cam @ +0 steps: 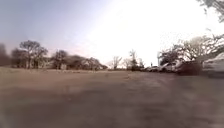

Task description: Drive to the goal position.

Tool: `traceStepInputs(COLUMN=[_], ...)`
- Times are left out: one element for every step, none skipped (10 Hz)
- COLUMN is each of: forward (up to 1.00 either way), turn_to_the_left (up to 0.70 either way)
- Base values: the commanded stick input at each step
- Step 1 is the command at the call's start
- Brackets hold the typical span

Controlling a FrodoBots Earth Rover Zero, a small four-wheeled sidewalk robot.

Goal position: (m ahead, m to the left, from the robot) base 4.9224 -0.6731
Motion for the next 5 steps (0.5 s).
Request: traceStepInputs(forward=[0.7, 0.7, 0.7, 0.7, 0.7], turn_to_the_left=[0.0, 0.0, 0.0, 0.0, 0.0])
